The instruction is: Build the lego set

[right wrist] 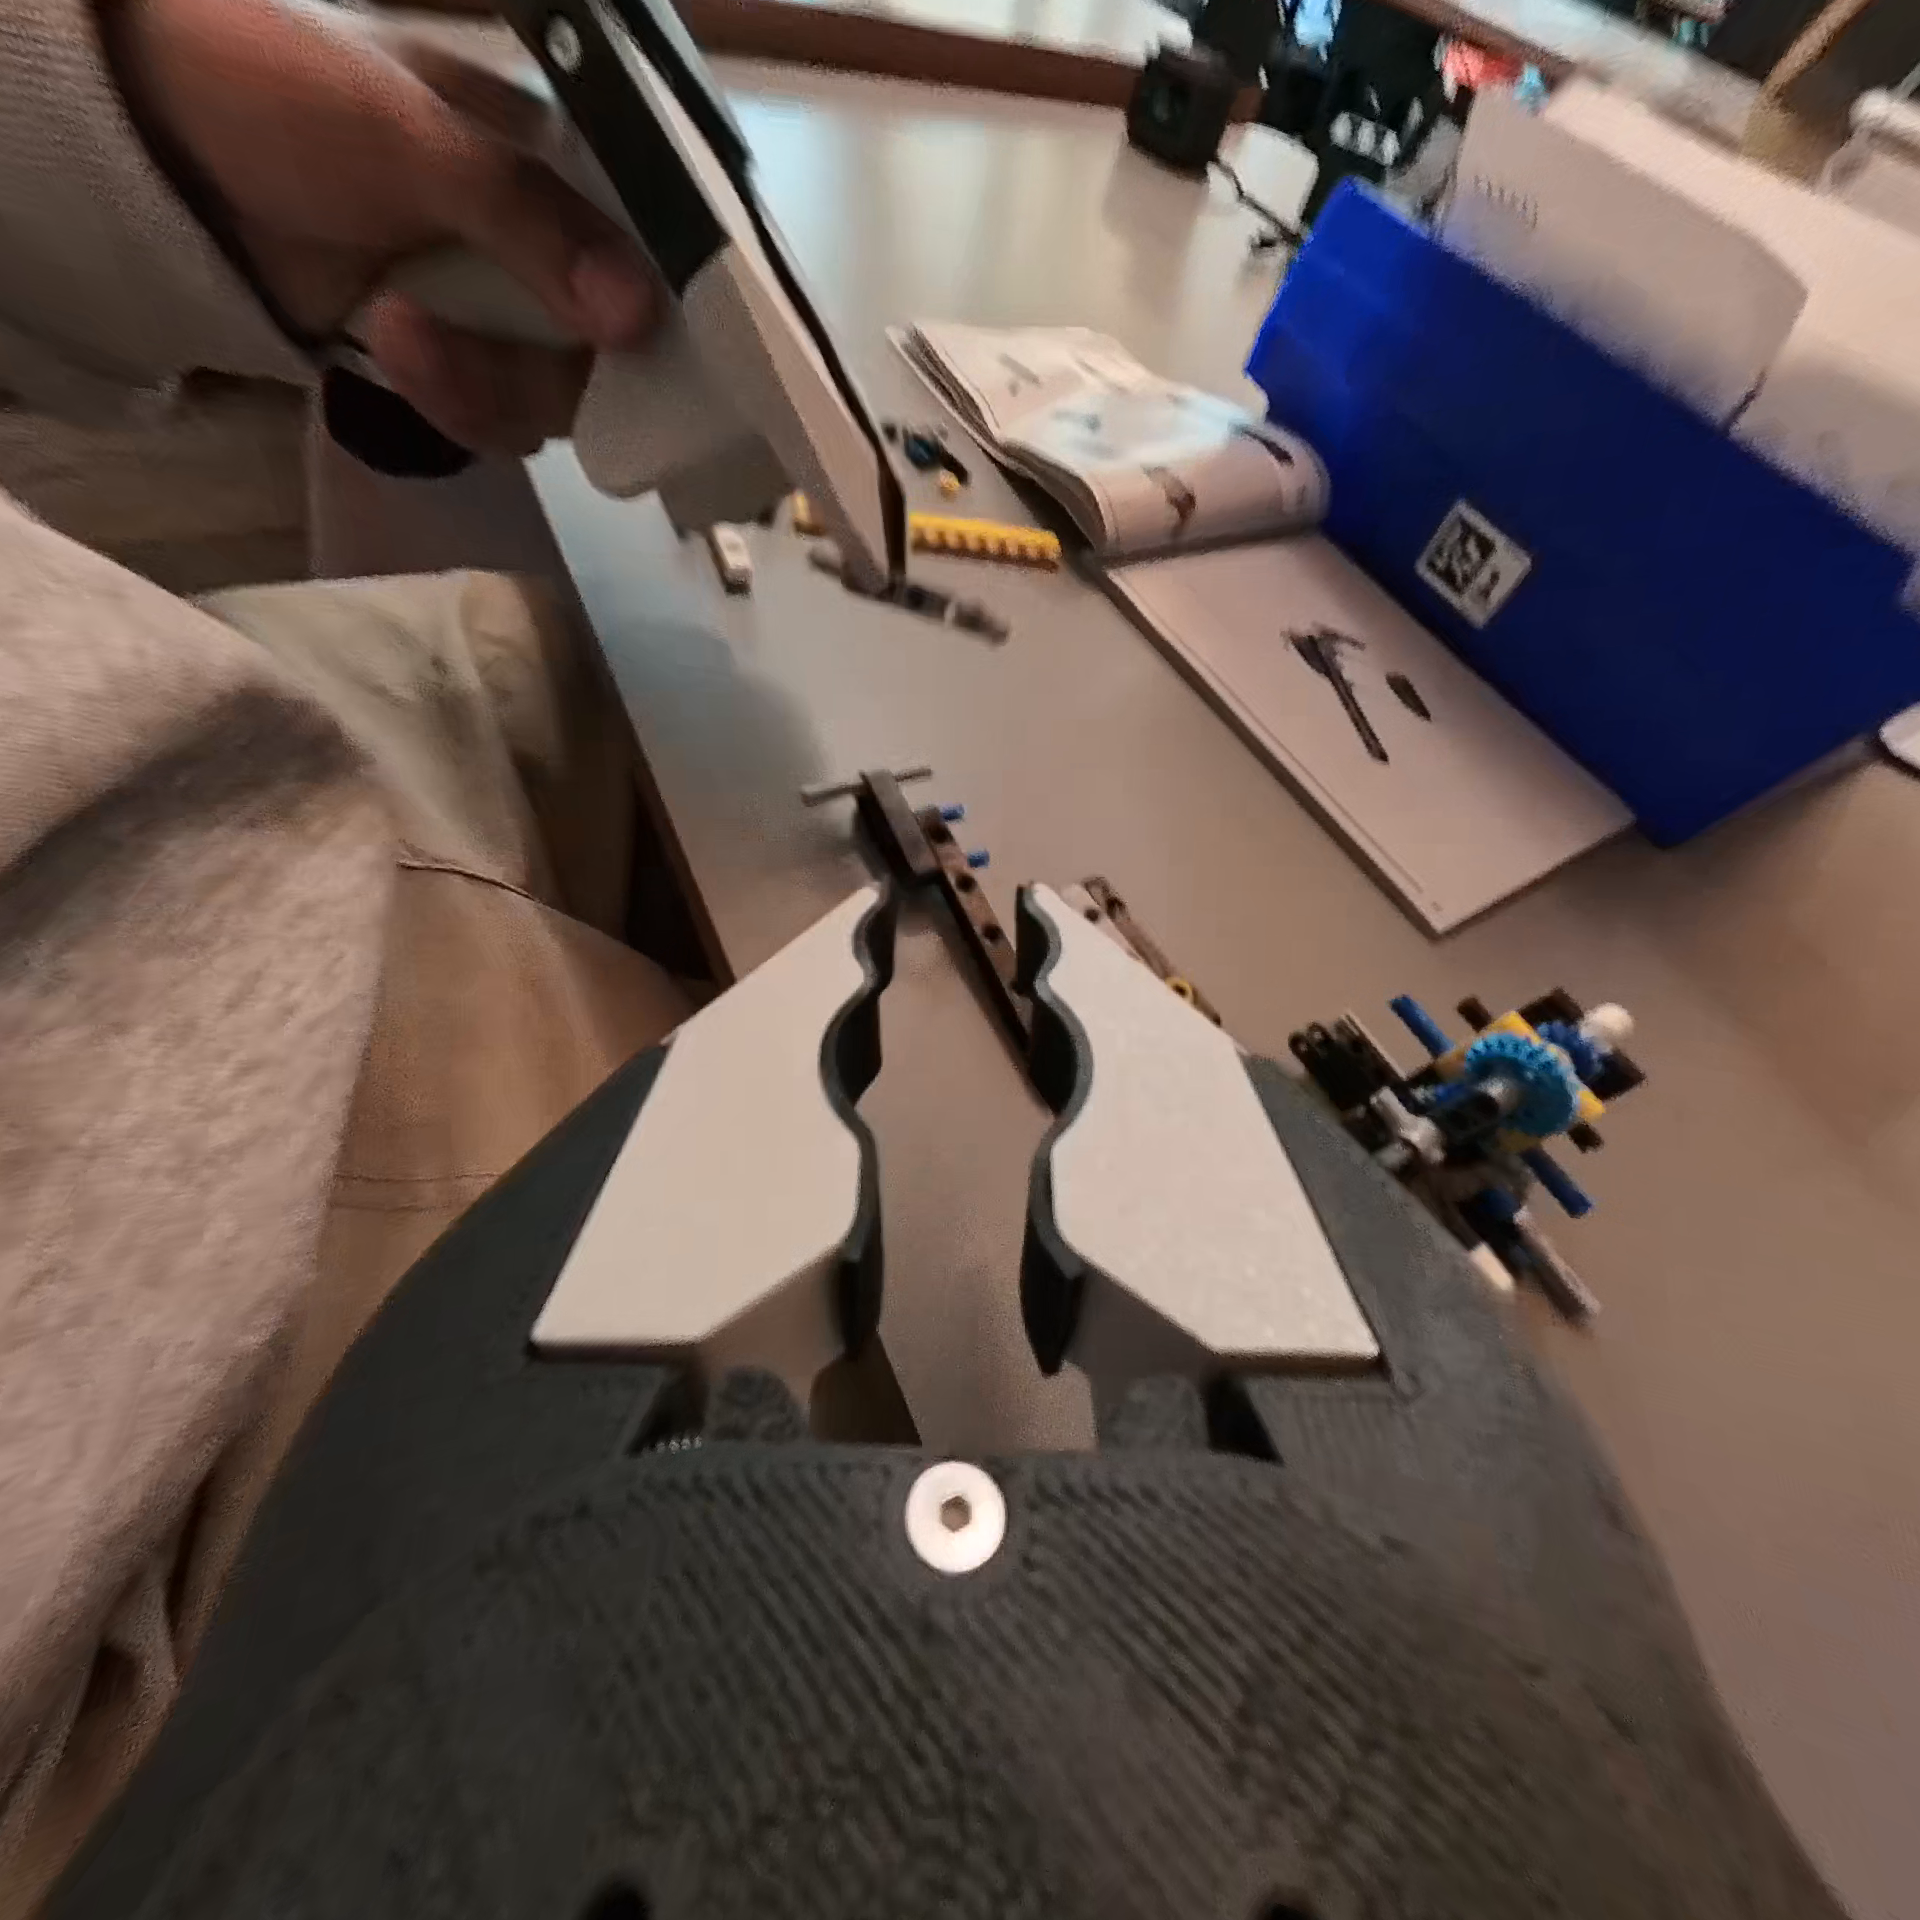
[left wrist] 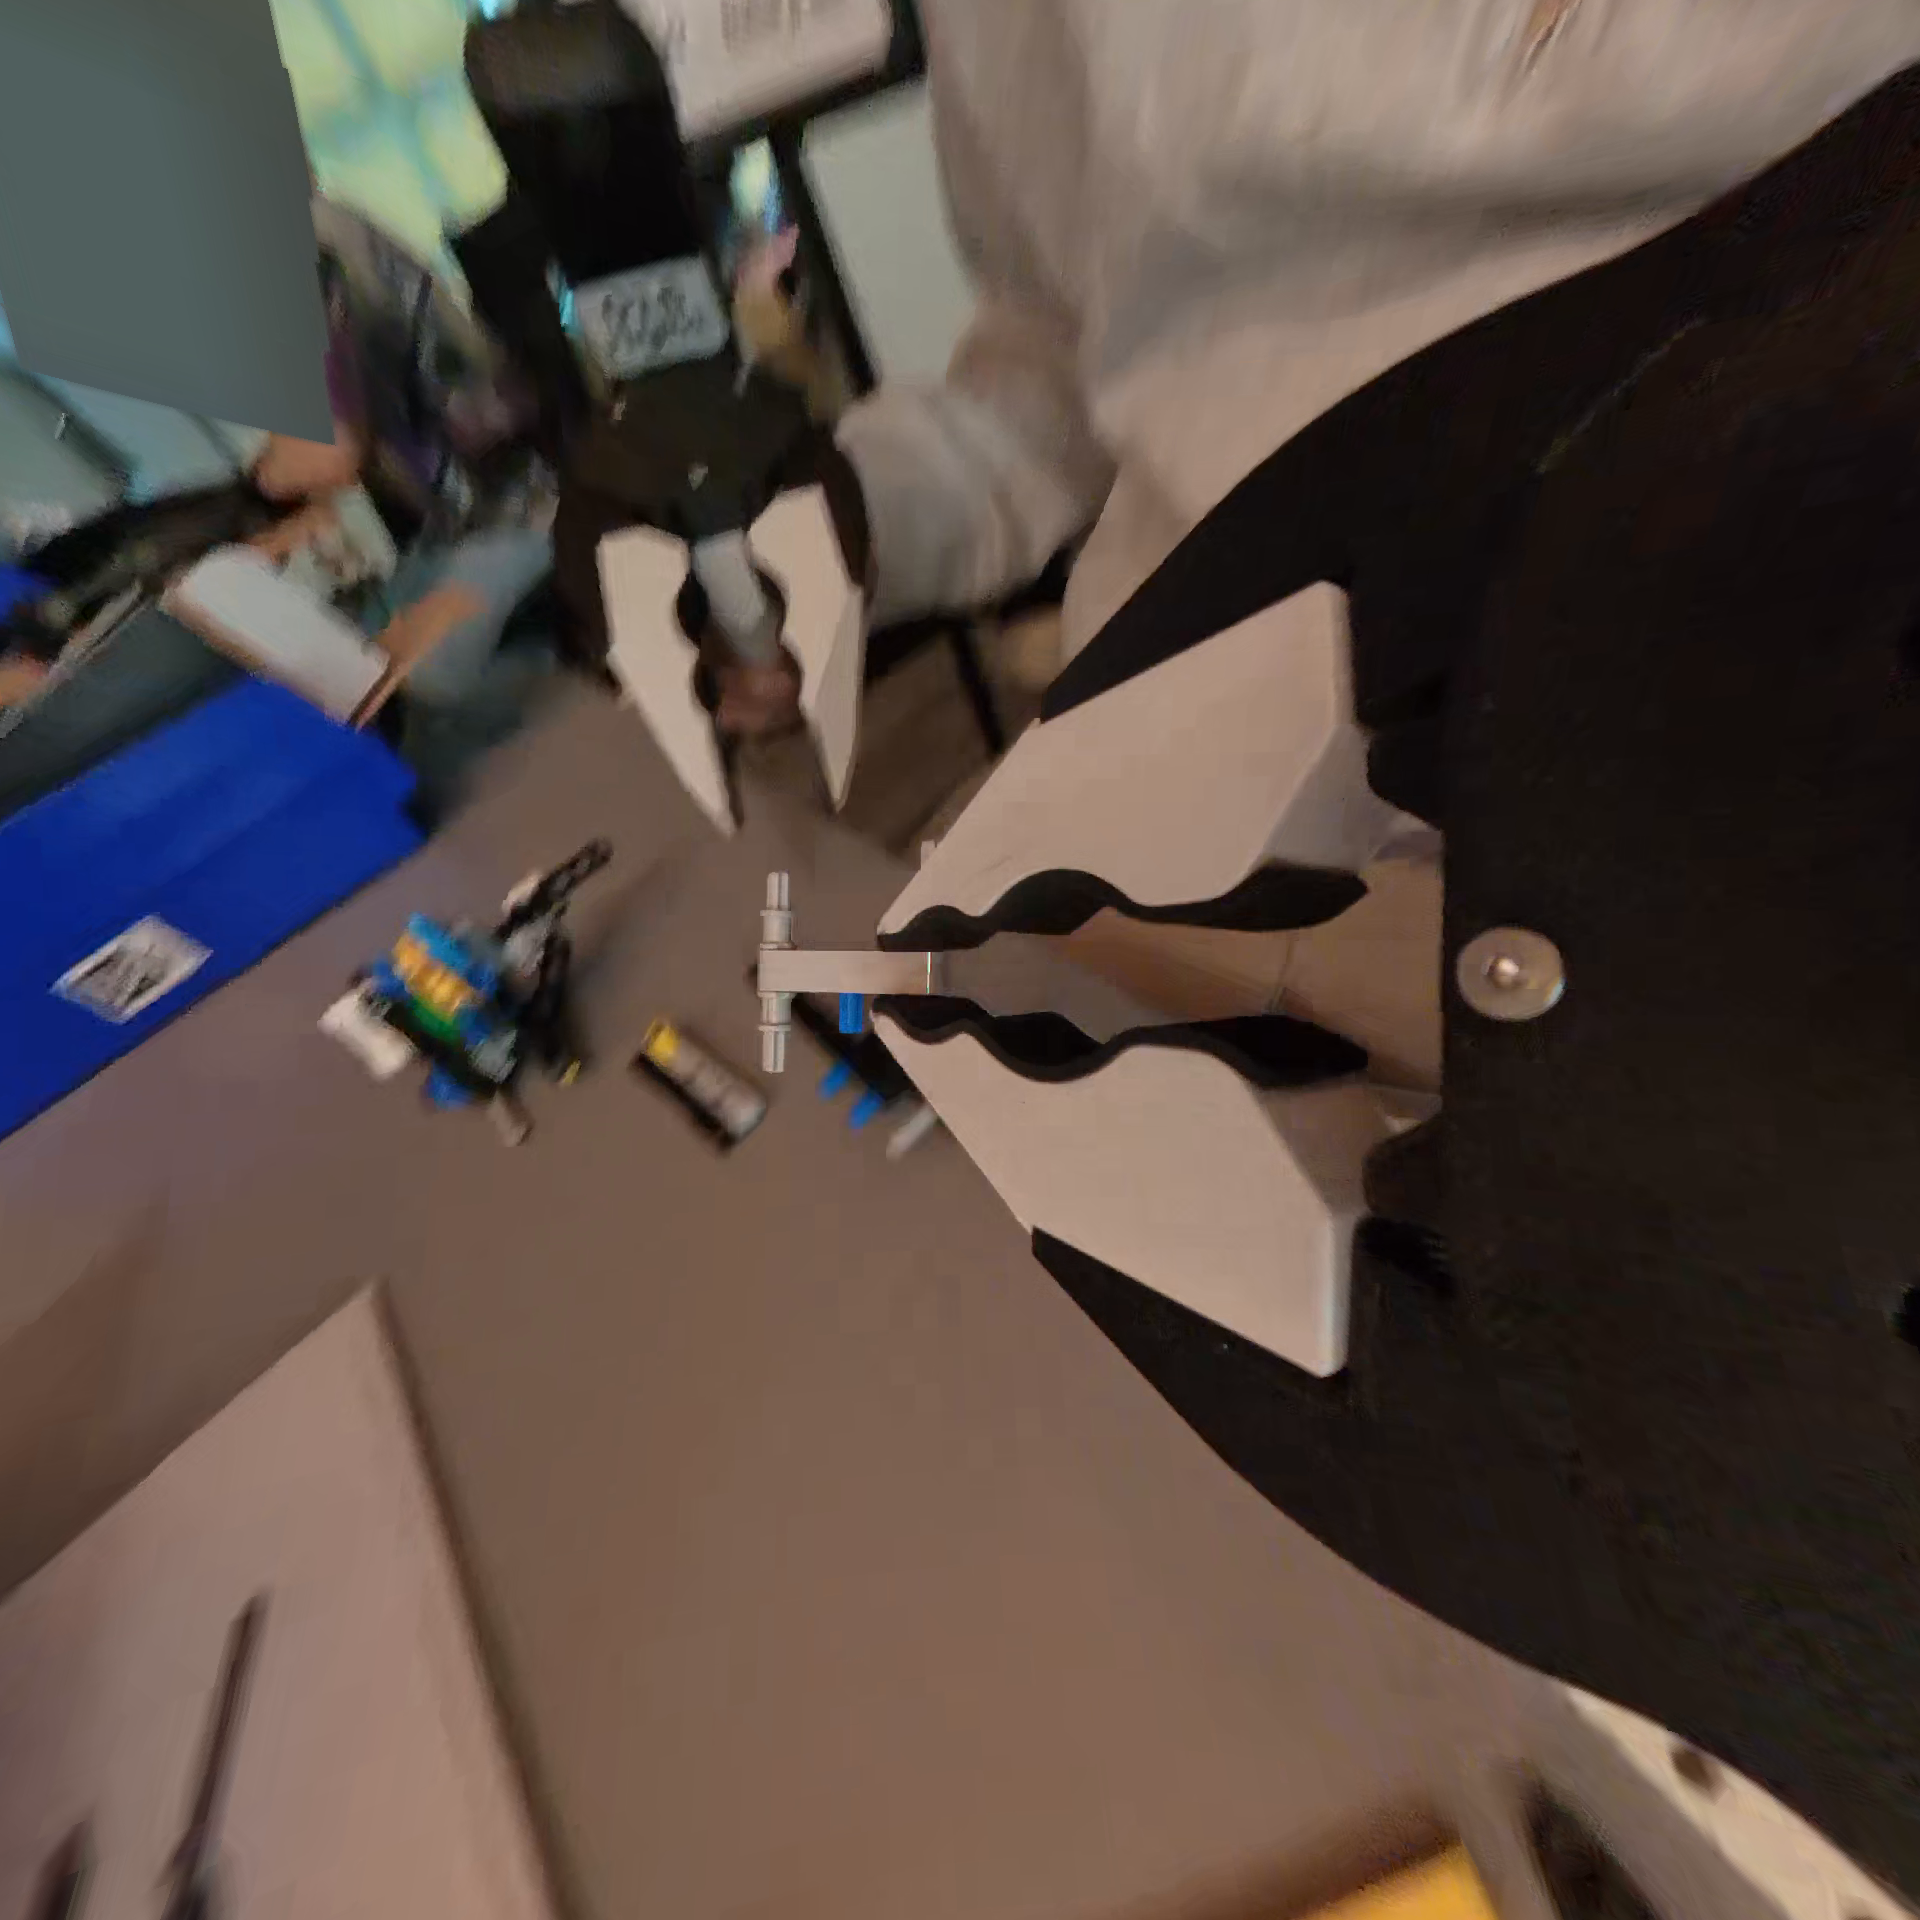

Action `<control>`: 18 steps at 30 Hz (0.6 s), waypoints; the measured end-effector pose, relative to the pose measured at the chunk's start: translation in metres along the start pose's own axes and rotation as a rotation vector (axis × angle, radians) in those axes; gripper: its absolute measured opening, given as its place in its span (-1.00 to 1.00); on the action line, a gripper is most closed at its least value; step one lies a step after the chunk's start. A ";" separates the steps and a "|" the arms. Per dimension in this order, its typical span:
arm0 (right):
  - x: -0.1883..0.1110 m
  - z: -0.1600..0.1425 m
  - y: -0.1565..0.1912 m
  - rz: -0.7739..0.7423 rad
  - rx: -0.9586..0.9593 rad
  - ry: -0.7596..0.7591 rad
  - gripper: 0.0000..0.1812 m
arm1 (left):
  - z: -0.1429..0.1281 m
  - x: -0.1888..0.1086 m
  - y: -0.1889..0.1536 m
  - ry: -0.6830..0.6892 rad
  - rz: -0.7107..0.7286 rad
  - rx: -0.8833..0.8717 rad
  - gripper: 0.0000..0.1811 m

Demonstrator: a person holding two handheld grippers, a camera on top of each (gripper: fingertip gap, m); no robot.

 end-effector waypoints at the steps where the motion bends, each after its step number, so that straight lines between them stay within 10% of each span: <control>1: -0.004 0.005 0.002 0.018 -0.009 -0.039 -0.73 | -0.005 0.001 -0.008 0.036 -0.089 -0.020 -0.95; 18: -0.040 0.062 0.064 0.400 -0.139 -0.351 -0.73 | -0.045 -0.013 -0.080 0.180 -0.875 -0.039 -0.95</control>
Point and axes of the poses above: each gripper's, where its closed fingertips meet, x out along the fingers, z out of its top, y = z × x across the jaws, the point moved 4 cm from there along -x, back along the fingers, and after that the axes turned 12 degrees about y, right-handed, at the moved point
